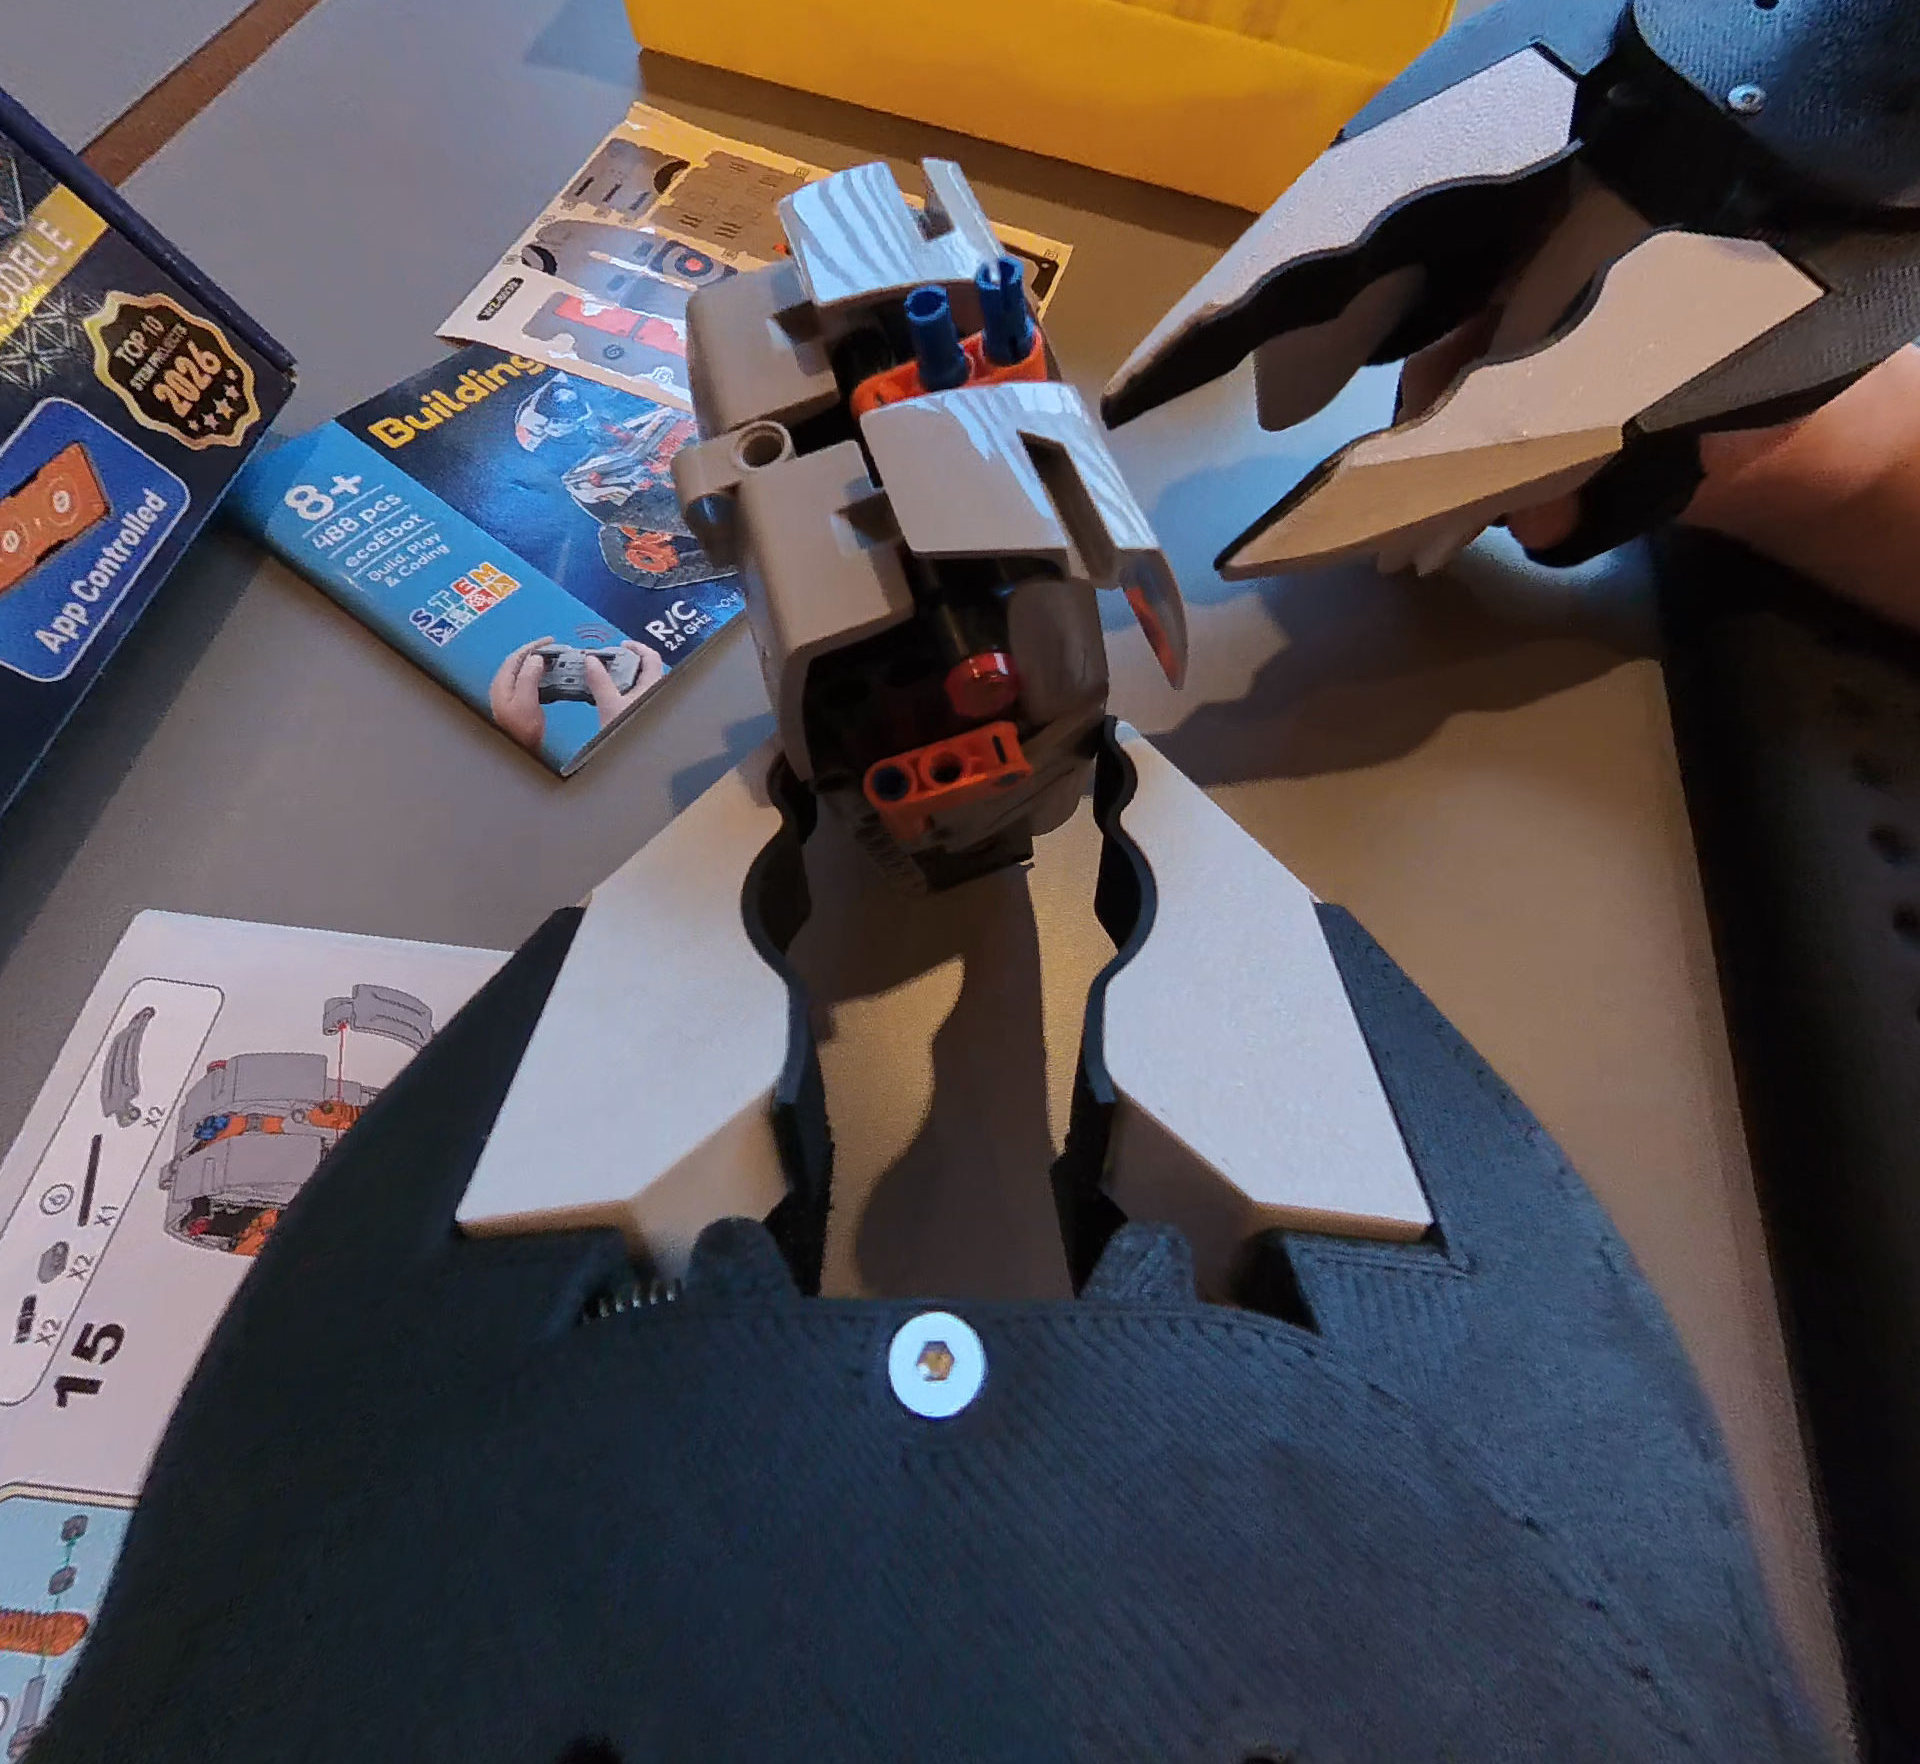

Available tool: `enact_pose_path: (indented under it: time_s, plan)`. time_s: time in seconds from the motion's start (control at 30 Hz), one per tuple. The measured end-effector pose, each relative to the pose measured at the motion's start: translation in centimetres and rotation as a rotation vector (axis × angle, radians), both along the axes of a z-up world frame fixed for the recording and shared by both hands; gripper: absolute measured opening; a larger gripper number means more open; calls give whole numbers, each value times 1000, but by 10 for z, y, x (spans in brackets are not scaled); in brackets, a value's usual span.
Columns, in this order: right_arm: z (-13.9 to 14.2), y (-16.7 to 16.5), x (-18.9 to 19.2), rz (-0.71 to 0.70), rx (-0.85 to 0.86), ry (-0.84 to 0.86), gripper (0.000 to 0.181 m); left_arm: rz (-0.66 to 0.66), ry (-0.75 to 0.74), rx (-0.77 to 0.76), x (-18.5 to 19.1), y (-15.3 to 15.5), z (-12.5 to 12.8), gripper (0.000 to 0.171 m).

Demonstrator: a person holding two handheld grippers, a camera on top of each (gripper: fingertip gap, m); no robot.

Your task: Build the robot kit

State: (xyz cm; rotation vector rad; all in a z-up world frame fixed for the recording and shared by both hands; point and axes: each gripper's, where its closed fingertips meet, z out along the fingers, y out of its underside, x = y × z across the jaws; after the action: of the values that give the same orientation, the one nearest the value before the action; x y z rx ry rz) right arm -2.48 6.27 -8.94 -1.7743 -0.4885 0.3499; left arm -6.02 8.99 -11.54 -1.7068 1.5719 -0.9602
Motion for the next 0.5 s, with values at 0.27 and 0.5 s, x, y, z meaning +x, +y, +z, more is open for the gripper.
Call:
enact_pose_path:
  time_s: [0.27, 0.5]
  plan:
    - [11, -3, 21, -75, 44, 36, 34, -19, -19, 16, 0, -2, 0, 51]
    - [5, -2, 19, -65, 19, 27, 34, -58, 14, 78, 0, -12, -6, 50]
